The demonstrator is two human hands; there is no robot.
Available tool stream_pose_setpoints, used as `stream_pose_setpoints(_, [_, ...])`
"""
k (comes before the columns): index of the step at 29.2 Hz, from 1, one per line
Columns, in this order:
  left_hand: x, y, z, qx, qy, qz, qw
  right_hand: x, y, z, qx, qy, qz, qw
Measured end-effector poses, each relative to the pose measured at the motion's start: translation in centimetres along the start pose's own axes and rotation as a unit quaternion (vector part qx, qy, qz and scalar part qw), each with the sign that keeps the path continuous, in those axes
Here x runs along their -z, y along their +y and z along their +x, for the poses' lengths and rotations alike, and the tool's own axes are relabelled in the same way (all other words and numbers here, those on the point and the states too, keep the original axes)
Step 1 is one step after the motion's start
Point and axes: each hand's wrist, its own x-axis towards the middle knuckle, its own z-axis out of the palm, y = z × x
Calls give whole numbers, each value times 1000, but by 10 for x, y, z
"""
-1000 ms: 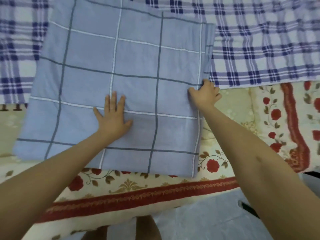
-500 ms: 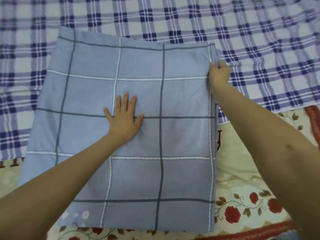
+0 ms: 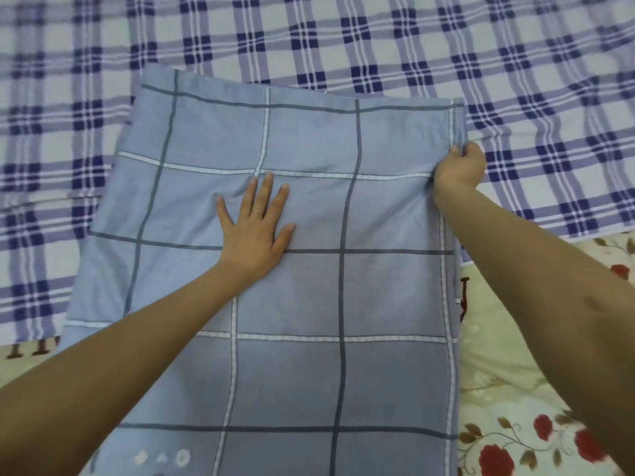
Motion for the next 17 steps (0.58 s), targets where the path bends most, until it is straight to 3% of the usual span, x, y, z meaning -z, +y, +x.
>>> stream_pose_setpoints(2, [9, -18, 14, 32, 1, 5, 999, -7, -18, -9, 84, 57, -133, 986])
stream_pose_setpoints(4, [18, -33, 34, 78, -21, -22, 997, -13, -31, -23, 232, 83, -257, 934])
stream_pose_setpoints(6, [25, -42, 55, 91, -58, -20, 994, -24, -31, -54, 414, -55, -295, 859])
stream_pose_setpoints(7, [27, -46, 65, 87, -76, -7, 993, -34, -21, -71, 522, -147, -306, 783])
stream_pose_setpoints(8, [29, -52, 77, 82, -89, 5, 993, -45, -6, -84, 631, -216, -330, 668])
stream_pose_setpoints(9, [31, -54, 85, 83, -102, 8, 991, -46, 7, -89, 698, -260, -372, 554])
stream_pose_setpoints(10, [36, -60, 95, 93, -107, 7, 990, -49, 12, -81, 717, -276, -414, 488])
stream_pose_setpoints(11, [38, -67, 103, 113, -111, 2, 987, -50, 16, -66, 687, -278, -451, 498])
stream_pose_setpoints(12, [42, -72, 111, 138, -114, -9, 984, -49, 15, -47, 622, -259, -479, 563])
stream_pose_setpoints(14, [40, -84, 116, 190, -109, -35, 975, -38, 13, -8, 422, -169, -508, 732])
stream_pose_setpoints(15, [42, -90, 120, 224, -98, -42, 969, -34, 6, 8, 320, -132, -514, 785])
stream_pose_setpoints(17, [42, -85, 121, 296, -58, -35, 953, -29, -6, 15, 193, -106, -505, 835])
